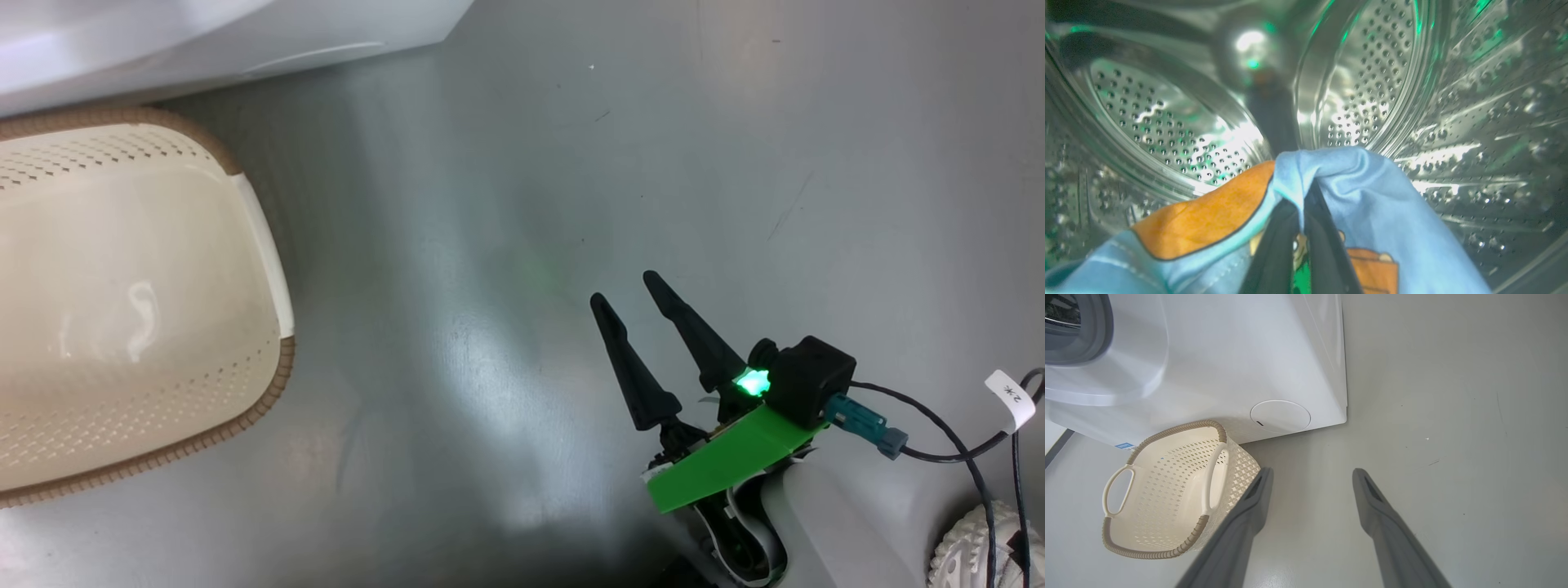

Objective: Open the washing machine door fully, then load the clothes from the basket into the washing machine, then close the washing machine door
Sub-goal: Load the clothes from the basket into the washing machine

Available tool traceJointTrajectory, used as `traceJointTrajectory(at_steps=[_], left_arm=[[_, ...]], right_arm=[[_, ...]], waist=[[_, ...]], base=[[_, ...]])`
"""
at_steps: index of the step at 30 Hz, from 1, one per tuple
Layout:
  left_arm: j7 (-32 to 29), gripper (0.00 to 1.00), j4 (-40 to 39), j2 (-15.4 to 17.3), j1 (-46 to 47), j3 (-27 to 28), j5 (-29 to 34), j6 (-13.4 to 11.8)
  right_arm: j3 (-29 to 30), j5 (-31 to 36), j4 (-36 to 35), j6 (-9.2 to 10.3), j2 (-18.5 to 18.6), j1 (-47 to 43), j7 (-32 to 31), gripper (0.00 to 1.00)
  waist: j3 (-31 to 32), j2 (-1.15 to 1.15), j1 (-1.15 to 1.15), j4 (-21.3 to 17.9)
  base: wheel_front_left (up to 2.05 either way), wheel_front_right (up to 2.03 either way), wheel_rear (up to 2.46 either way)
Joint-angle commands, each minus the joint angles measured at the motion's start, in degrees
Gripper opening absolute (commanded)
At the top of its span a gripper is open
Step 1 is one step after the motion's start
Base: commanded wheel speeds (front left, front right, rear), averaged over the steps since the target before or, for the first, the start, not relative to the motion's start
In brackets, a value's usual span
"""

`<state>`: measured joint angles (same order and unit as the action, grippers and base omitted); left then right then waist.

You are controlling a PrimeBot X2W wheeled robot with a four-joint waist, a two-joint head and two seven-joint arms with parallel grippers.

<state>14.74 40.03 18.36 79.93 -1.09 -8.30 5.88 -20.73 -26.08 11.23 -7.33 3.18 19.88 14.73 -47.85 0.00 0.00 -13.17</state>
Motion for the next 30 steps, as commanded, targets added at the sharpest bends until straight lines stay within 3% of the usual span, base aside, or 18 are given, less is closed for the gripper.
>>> traceJointTrajectory(at_steps=[1, 11, 12, 14, 30], left_arm=[[0.02, 0.0, 0.43, 2.42, 0.71, 0.15, -0.13, 0.26], [-0.34, 0.0, 9.34, 2.53, 5.93, -1.54, -1.36, 0.92], [-0.3, 0.09, 9.87, 2.57, 6.27, -1.71, -1.36, 0.94], [-0.19, 1.0, 10.7, 2.64, 6.67, -1.93, -1.36, 0.92], [0.23, 1.0, 13.57, 0.38, 3.99, -2.75, -3.04, 0.92]], right_arm=[[-1.54, -0.9, -0.65, -0.16, -0.3, -2.29, 0.27, 1.0], [-2.08, -1.23, -0.31, -0.16, -0.3, -2.36, 0.27, 1.0], [-2.12, -1.31, -0.26, -0.16, -0.3, -2.28, 0.27, 1.0], [-2.19, -1.45, -0.19, -0.16, -0.3, -2.08, 0.27, 1.0], [-0.84, -0.64, 0.61, -0.16, -0.3, -0.86, 0.27, 1.0]], waist=[[0.02, 0.0, 0.0, 0.01], [0.0, 0.0, 0.0, -0.2], [0.0, 0.0, 0.0, -0.19], [0.06, 0.0, 0.0, -0.19], [3.33, 0.0, 0.0, 1.9]], base=[[0.0, 0.0, 0.0], [0.0, 0.0, 0.0], [0.0, 0.0, 0.0], [0.0, 0.0, 0.0], [0.0, 0.0, 0.0]])
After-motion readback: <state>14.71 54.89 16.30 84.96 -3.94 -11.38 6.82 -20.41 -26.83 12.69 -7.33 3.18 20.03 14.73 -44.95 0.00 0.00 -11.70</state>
